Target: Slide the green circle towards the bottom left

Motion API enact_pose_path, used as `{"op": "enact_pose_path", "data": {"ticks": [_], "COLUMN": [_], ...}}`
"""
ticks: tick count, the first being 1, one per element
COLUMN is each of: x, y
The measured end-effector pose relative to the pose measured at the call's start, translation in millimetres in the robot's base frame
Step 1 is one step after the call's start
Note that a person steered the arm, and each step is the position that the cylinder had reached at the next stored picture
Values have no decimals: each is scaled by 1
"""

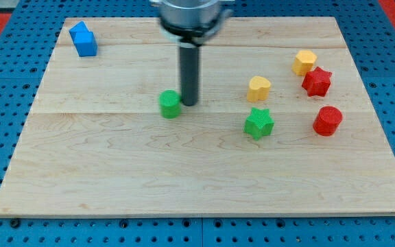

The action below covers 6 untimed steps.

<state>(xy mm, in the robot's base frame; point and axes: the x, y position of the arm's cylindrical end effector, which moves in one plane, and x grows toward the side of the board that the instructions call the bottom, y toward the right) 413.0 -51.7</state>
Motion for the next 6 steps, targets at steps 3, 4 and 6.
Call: {"op": "enact_pose_path", "data": {"ticks": [3,4,6], "x": [36,-1,113], "y": [-33,-70,-208]}}
